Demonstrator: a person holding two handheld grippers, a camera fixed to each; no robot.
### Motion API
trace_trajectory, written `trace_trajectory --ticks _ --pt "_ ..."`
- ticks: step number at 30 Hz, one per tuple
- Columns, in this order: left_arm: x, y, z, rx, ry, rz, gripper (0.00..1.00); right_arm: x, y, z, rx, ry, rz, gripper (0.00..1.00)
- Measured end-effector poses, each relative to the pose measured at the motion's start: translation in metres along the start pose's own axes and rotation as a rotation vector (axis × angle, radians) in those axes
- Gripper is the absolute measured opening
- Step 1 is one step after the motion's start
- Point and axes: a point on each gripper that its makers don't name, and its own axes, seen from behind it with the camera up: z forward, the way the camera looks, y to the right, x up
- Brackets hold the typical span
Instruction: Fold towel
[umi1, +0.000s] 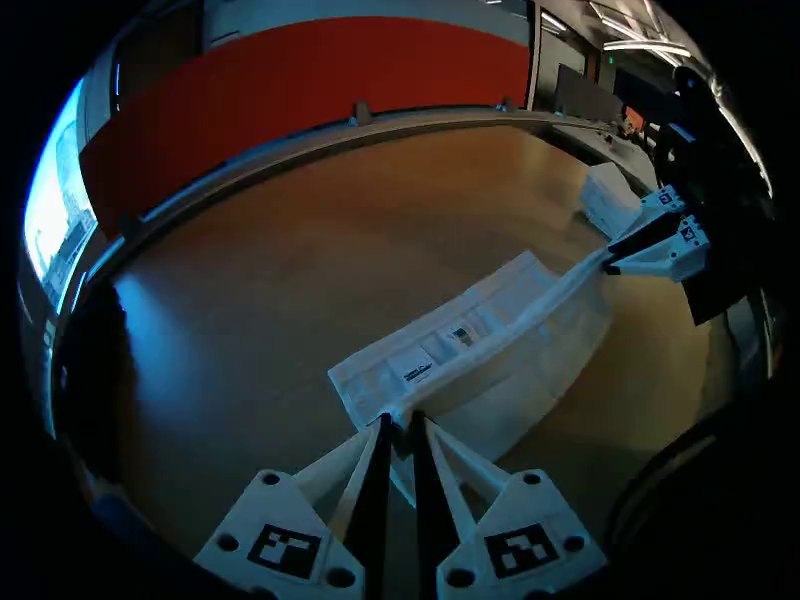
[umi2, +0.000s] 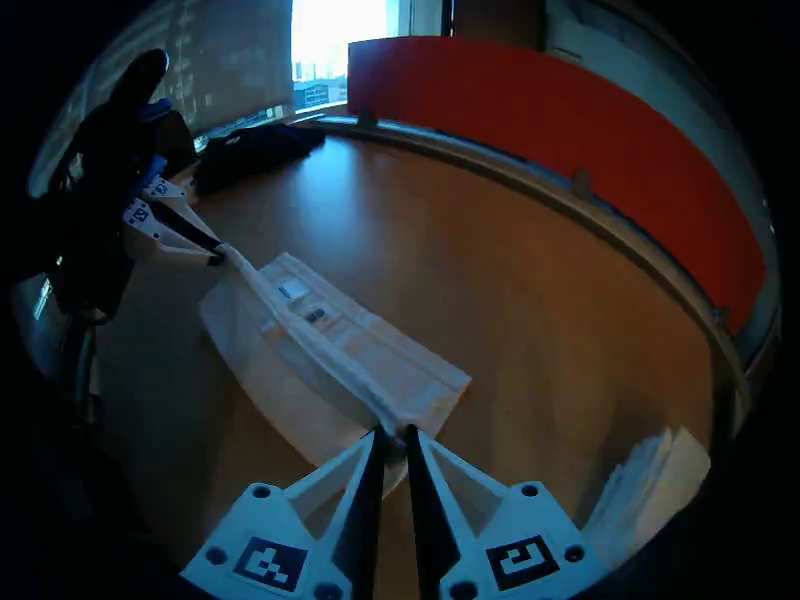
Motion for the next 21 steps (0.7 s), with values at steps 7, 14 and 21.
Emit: trace_trajectory --ticks 7,14,21 --pt "-0.009 -0.003 0.02 0.023 -0.017 0.015 0.19 -0.01 0.008 0.019 -0.007 -0.014 0.029 0.16" --pt "-0.013 -0.008 0.033 0.042 -0.023 0.018 0.28 -0.017 0.016 0.03 -0.035 -0.019 0.051 0.22" --pt "-0.011 -0.013 0.037 0.067 -0.019 0.029 0.33 -0.018 0.021 0.033 -0.054 -0.018 0.048 0.29"
